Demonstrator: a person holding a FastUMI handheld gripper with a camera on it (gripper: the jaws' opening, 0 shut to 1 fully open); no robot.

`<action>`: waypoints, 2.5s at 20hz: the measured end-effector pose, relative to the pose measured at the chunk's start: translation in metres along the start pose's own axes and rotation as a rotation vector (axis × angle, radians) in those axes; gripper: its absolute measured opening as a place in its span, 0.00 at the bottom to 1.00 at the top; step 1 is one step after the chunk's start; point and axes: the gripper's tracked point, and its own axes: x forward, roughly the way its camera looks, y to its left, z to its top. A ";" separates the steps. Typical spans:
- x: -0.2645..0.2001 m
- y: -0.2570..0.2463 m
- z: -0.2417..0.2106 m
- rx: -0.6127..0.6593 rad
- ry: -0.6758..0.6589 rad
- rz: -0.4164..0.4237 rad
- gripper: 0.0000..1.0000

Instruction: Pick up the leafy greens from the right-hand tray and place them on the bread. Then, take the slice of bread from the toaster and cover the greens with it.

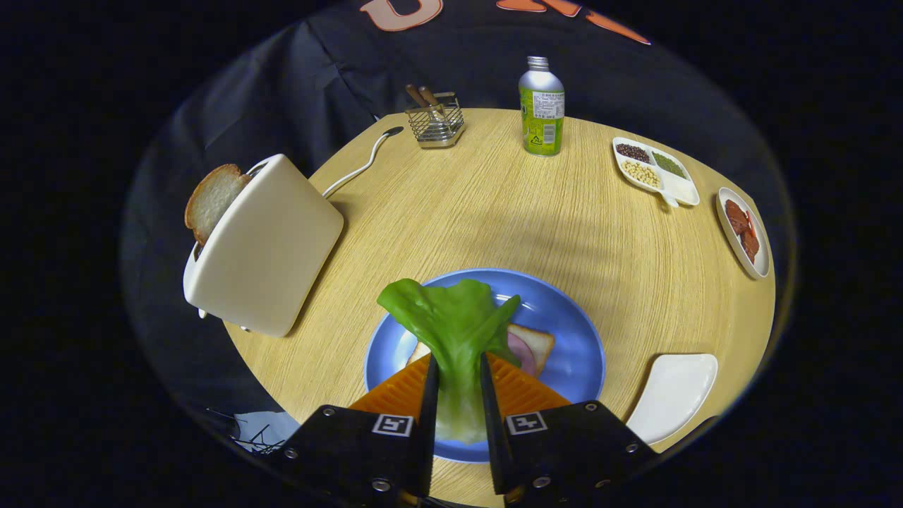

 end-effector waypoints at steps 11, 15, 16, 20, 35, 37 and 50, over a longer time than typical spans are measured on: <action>-0.049 0.064 0.055 -0.066 -0.106 -0.013 0.82; -0.078 0.109 0.088 -0.077 -0.144 0.020 0.87; -0.086 0.121 0.097 -0.085 -0.155 0.028 0.87; -0.105 0.167 0.127 -0.093 -0.164 0.062 0.89; -0.057 0.268 0.164 -0.083 0.005 0.050 0.84; -0.045 0.265 0.162 -0.064 0.036 0.014 0.79; -0.049 0.262 0.171 0.029 0.004 0.063 0.11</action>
